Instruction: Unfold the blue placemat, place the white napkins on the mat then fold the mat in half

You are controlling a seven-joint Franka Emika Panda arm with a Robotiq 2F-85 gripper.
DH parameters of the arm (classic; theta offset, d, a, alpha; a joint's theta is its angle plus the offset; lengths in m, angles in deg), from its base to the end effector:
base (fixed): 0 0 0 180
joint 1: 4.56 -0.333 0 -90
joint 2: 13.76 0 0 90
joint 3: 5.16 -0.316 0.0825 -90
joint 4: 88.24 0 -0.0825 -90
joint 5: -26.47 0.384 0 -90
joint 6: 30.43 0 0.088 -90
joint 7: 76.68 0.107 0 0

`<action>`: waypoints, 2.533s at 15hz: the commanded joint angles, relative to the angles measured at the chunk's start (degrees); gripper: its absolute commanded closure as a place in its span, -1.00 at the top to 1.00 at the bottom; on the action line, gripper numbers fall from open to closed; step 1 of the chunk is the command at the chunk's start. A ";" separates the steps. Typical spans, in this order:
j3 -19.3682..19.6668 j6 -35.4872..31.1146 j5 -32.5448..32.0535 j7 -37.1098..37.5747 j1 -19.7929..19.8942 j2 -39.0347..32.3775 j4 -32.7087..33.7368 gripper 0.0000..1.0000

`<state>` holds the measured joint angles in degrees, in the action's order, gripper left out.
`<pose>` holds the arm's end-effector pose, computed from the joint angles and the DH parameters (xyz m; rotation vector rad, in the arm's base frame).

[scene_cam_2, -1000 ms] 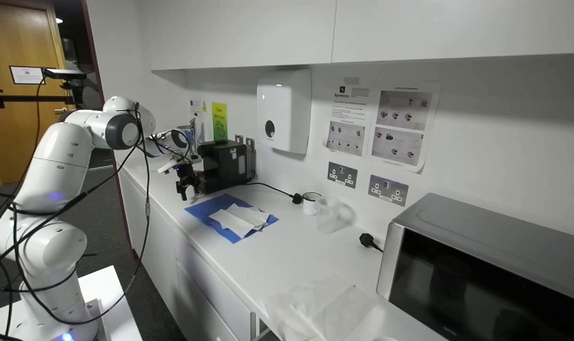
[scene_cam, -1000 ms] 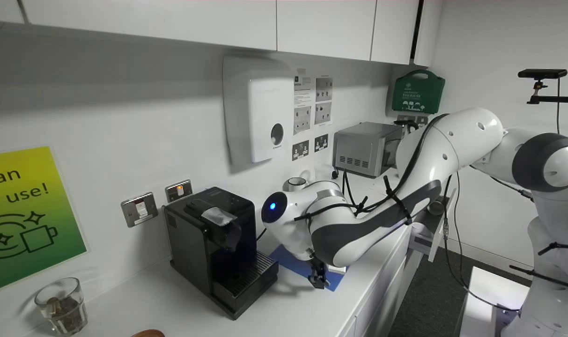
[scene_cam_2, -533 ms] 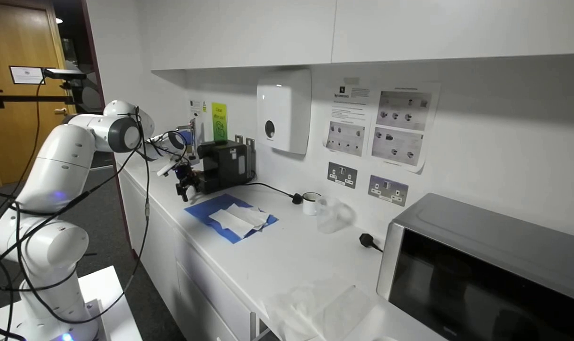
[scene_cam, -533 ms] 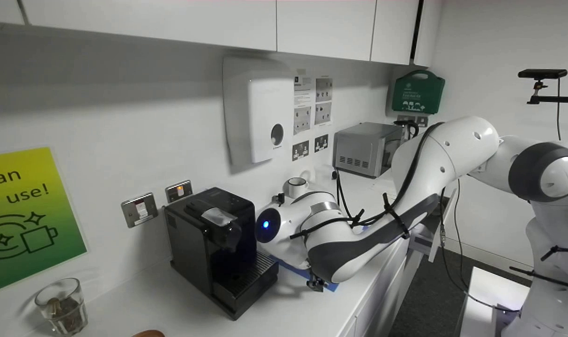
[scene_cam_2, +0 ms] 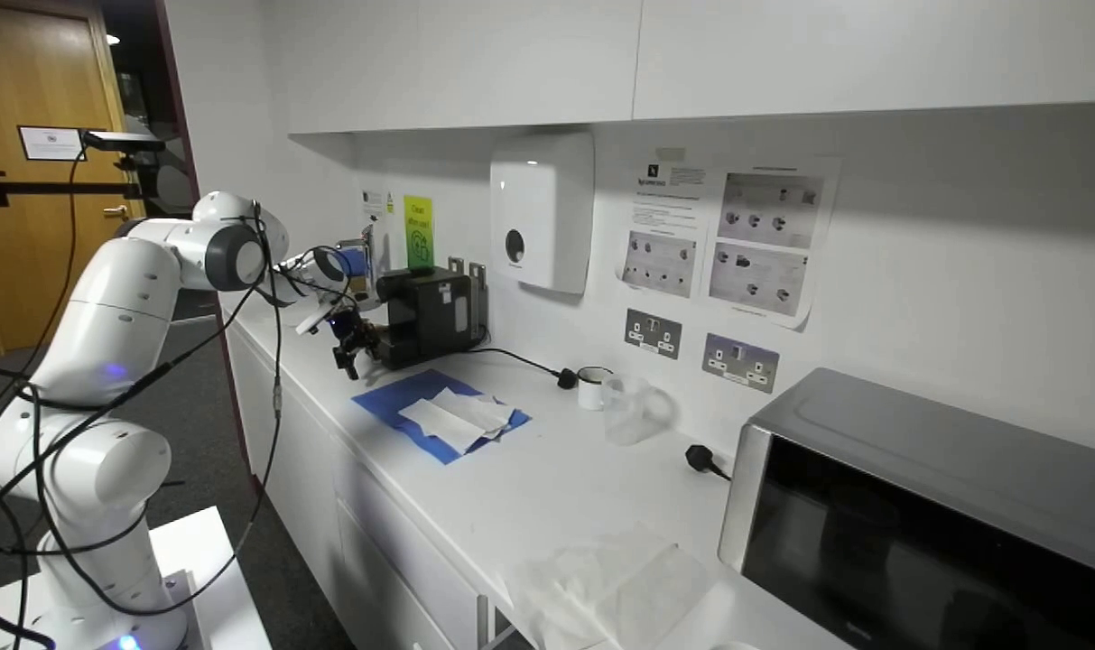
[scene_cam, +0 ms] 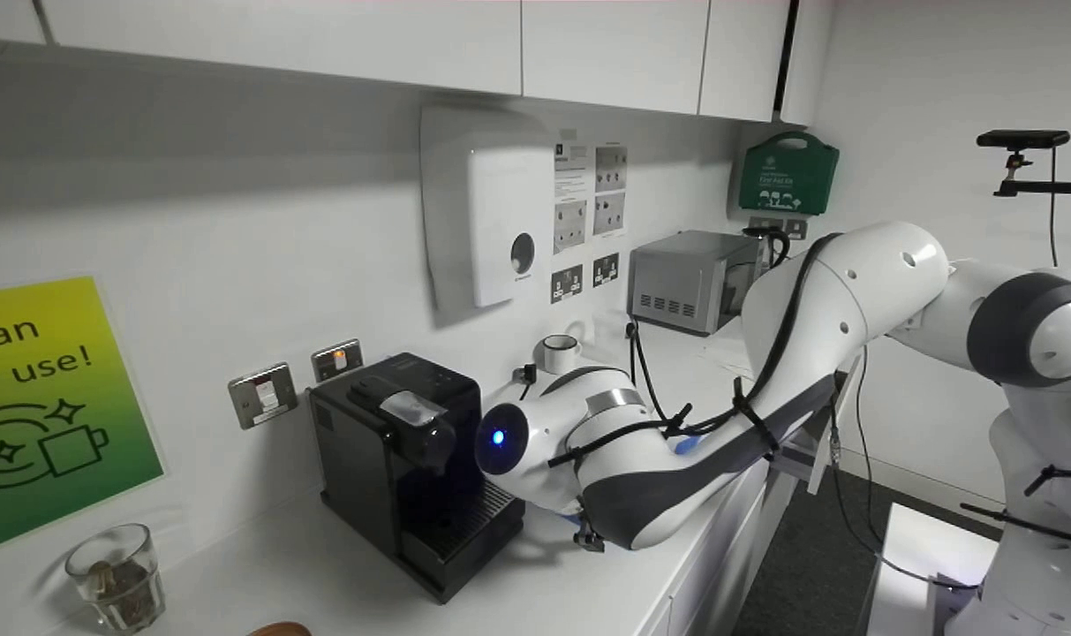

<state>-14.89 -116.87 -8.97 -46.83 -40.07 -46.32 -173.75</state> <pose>0.5115 0.3997 0.3264 2.3603 0.4831 -0.1288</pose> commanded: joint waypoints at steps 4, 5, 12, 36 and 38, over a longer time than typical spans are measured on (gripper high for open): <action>0.17 3.25 -1.76 -0.40 -3.10 0.29 0.63 1.00; 0.20 3.22 -1.73 -0.46 -3.49 0.25 0.60 1.00; 0.56 3.04 -1.36 -0.45 -4.69 0.51 0.27 1.00; 0.20 -4.61 0.75 -1.72 0.52 0.66 -3.52 1.00; 0.07 -7.69 1.76 -1.33 1.27 0.54 -3.46 1.00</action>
<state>-14.52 -120.80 -8.65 -47.75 -40.25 -46.42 -176.32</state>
